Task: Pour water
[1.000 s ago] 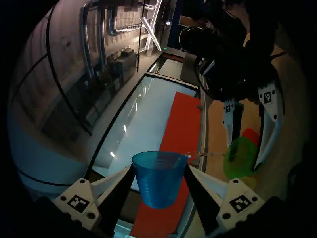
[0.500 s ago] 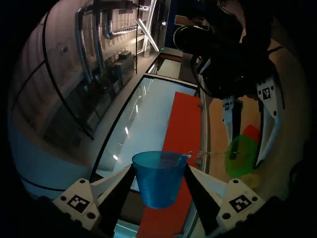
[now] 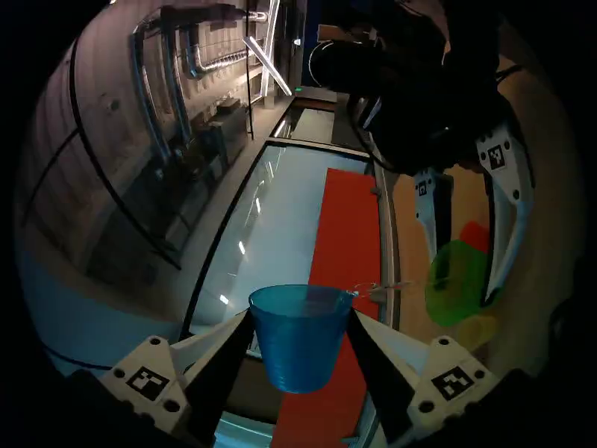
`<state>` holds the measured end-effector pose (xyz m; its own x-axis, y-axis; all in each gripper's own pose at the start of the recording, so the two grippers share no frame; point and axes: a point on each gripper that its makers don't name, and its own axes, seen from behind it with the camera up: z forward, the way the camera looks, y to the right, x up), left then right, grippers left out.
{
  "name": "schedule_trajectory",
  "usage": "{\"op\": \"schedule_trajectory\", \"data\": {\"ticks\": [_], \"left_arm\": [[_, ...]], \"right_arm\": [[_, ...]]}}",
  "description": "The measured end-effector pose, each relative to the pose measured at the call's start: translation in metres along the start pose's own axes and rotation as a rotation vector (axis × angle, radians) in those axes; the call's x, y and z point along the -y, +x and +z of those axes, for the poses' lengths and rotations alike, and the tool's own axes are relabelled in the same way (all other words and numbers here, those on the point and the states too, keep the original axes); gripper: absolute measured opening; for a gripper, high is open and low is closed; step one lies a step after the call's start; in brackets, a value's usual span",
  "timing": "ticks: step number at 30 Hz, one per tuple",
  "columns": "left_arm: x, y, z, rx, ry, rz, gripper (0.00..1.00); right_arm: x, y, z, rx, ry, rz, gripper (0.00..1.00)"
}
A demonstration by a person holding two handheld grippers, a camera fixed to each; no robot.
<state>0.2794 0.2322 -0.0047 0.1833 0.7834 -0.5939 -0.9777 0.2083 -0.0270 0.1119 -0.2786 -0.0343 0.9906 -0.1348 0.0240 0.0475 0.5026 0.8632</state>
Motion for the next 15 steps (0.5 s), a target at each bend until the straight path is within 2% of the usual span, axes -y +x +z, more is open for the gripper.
{"op": "schedule_trajectory", "data": {"ticks": [15], "left_arm": [[0.0044, 0.0041, 0.0031, -0.006, 0.012, 0.063, 0.86]], "right_arm": [[-0.0027, 0.004, -0.0018, -0.007, -0.006, -0.001, 0.89]]}}
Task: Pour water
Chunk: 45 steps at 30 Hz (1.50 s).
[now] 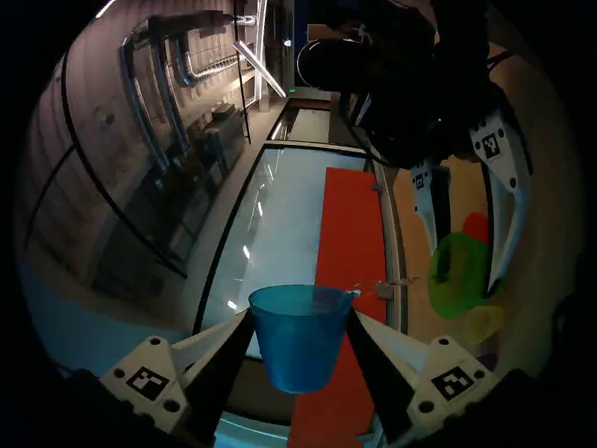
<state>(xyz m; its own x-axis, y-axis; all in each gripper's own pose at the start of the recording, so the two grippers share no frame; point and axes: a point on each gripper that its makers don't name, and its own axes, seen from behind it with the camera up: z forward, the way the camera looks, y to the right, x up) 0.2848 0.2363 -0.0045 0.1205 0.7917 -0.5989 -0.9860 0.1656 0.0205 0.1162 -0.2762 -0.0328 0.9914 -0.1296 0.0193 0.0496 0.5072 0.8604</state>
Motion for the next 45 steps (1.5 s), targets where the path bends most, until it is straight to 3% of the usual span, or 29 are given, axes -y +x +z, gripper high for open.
{"op": "schedule_trajectory", "data": {"ticks": [33, 45], "left_arm": [[0.004, 0.015, 0.003, -0.007, 0.019, 0.175, 0.86], [0.0, 0.018, 0.005, -0.015, 0.017, 0.168, 0.86]], "right_arm": [[-0.004, 0.003, -0.003, -0.018, -0.005, 0.002, 0.89], [-0.005, 0.001, -0.004, -0.018, -0.005, 0.005, 0.89]]}}
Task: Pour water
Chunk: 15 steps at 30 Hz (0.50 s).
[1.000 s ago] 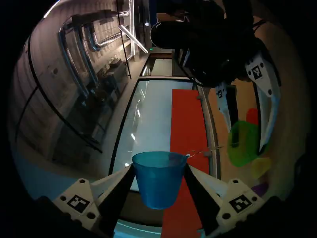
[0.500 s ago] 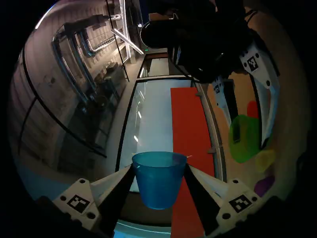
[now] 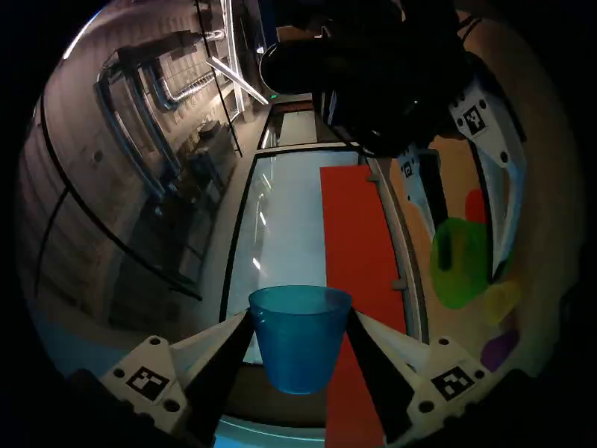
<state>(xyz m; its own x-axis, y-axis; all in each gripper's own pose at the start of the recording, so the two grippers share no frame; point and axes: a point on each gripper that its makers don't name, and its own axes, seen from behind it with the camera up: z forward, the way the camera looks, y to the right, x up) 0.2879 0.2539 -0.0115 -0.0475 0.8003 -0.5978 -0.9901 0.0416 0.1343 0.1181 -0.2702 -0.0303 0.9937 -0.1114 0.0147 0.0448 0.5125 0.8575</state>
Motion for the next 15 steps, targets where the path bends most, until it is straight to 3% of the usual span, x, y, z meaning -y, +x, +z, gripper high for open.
{"op": "schedule_trajectory", "data": {"ticks": [9, 15], "left_arm": [[-0.001, -0.0029, 0.0025, -0.007, -0.007, -0.056, 0.86], [-0.0018, -0.0061, 0.0045, -0.01, -0.017, -0.154, 0.86]], "right_arm": [[-0.0003, 0.0007, -0.0009, -0.003, -0.001, -0.001, 0.89], [-0.0015, 0.0034, -0.0026, -0.008, -0.003, -0.002, 0.89]]}}
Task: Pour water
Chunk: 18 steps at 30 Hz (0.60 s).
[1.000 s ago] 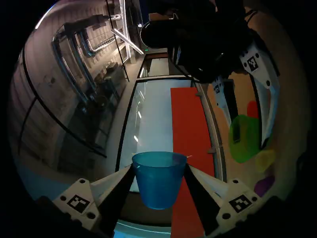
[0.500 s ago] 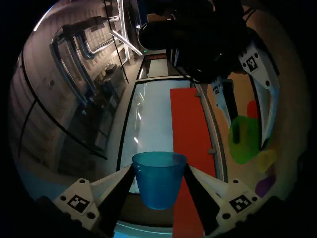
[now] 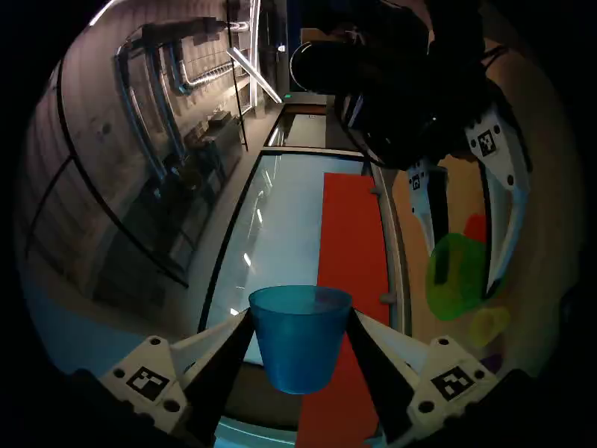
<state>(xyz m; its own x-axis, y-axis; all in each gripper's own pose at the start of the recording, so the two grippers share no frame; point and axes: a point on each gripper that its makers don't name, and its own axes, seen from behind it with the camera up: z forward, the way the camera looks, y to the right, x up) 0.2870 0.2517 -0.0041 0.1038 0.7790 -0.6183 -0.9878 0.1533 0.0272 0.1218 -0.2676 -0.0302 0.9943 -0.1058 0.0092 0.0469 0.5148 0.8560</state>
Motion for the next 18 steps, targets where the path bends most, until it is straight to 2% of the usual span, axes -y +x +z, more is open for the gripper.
{"op": "schedule_trajectory", "data": {"ticks": [18], "left_arm": [[0.005, -0.013, 0.005, -0.003, 0.023, -0.328, 0.86]], "right_arm": [[-0.001, 0.002, -0.003, -0.005, -0.009, -0.005, 0.89]]}}
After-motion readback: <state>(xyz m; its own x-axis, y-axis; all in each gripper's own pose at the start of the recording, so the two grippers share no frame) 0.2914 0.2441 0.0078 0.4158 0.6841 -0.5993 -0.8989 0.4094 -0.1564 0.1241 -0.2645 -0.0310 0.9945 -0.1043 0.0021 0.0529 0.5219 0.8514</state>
